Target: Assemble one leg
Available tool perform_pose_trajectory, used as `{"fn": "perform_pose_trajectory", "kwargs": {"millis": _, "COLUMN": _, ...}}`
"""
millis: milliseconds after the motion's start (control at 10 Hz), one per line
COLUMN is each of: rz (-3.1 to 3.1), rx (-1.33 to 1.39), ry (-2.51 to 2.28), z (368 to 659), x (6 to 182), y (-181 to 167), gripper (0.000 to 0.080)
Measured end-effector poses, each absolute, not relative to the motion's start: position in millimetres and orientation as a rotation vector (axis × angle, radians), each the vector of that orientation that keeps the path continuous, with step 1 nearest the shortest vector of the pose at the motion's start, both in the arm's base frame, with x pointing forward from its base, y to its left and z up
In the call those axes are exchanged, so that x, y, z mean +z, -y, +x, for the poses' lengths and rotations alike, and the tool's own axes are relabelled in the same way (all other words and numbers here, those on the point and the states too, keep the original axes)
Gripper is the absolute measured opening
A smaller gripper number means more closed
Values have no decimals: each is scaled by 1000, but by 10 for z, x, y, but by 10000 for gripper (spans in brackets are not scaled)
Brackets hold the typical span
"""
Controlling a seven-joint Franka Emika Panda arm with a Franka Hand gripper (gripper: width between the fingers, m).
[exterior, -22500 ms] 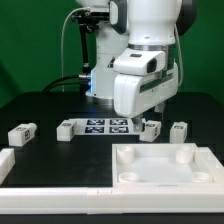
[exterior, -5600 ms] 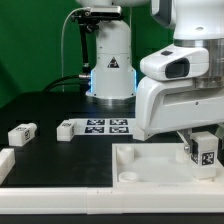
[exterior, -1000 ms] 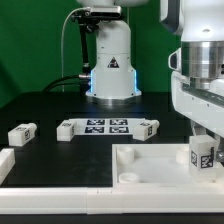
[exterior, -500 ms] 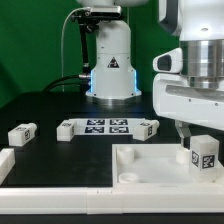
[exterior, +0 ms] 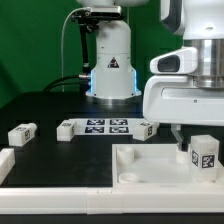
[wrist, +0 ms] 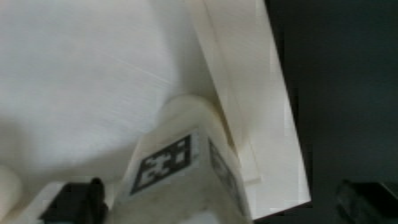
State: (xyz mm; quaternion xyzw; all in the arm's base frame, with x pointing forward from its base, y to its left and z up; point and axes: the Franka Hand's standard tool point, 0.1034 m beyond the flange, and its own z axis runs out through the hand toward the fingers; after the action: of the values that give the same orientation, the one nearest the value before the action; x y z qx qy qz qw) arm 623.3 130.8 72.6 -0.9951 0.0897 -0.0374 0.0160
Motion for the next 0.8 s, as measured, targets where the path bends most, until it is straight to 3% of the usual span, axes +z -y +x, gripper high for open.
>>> {"fn": "perform_pose_trajectory", "kwargs": {"millis": 400, "rz": -3125, "rx": -135, "ry": 107, "z": 6269, "x": 764, "y": -1233, "gripper": 649}}
{"fn": "perform_pose_trajectory", "kwargs": {"millis": 600, "rz": -3124, "rx": -134, "ry": 95, "z": 6267, "x": 761, "y": -1234, "gripper": 424}}
{"fn": "perform_pose_trajectory", "kwargs": {"millis": 700, "rz": -3124, "rx": -134, "ry": 95, "z": 6267, "x": 760, "y": -1234, "gripper": 424}}
{"fn": "perform_pose_trajectory", "kwargs": {"millis": 800, "rz": -3124, "rx": -134, "ry": 78, "z": 6267, "x": 760, "y": -1233, "gripper": 290}}
